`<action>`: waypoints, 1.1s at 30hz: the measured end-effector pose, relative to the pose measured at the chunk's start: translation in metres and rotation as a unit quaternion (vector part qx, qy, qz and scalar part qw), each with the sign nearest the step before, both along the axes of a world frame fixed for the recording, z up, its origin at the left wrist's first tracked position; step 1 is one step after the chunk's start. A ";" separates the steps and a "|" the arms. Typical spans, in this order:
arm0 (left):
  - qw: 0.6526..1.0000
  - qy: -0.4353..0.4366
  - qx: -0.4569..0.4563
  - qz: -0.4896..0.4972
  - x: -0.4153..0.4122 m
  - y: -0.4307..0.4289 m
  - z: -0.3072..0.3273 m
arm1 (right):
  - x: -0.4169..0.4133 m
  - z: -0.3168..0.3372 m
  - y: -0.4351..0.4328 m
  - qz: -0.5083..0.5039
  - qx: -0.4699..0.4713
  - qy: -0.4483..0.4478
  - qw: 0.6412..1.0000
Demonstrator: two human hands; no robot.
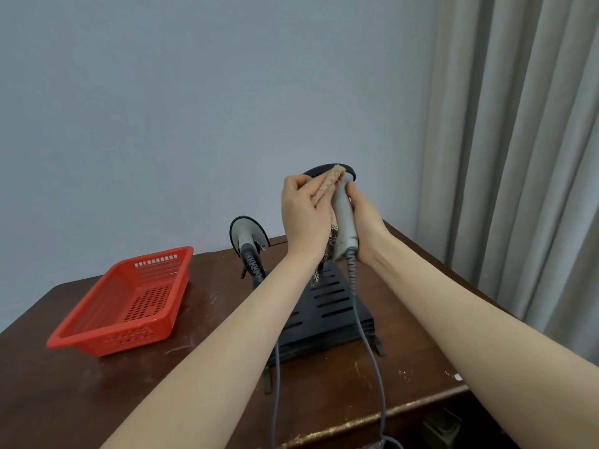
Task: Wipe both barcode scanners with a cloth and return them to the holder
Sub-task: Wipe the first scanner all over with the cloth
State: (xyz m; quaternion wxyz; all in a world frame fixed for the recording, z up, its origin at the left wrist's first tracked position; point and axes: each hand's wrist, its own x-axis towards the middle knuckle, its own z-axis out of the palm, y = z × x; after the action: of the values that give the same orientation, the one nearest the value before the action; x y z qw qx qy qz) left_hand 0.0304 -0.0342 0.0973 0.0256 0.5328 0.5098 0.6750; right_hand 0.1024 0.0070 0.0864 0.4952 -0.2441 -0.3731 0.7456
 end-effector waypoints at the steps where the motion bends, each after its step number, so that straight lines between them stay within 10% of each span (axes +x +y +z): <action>1: 1.000 0.019 -0.016 -0.008 0.001 0.000 -0.003 | 0.000 0.000 0.000 0.006 0.000 0.010 1.000; 24: 0.979 -0.036 -0.197 0.043 -0.064 -0.007 0.037 | 0.012 -0.003 0.005 -0.028 0.001 -0.105 0.994; 30: 0.901 -0.303 -0.241 -0.196 -0.037 -0.022 0.037 | -0.001 0.001 -0.001 -0.023 -0.011 -0.062 0.998; 33: 0.896 -0.273 -0.190 -0.295 -0.020 -0.025 0.023 | -0.007 0.011 -0.006 0.007 -0.047 0.029 0.998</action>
State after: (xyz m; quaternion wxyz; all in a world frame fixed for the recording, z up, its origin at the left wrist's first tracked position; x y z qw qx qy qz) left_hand 0.0106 -0.0596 0.1205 0.4625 0.4381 0.4210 0.6457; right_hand 0.0952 0.0008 0.0973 0.4886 -0.2432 -0.3247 0.7724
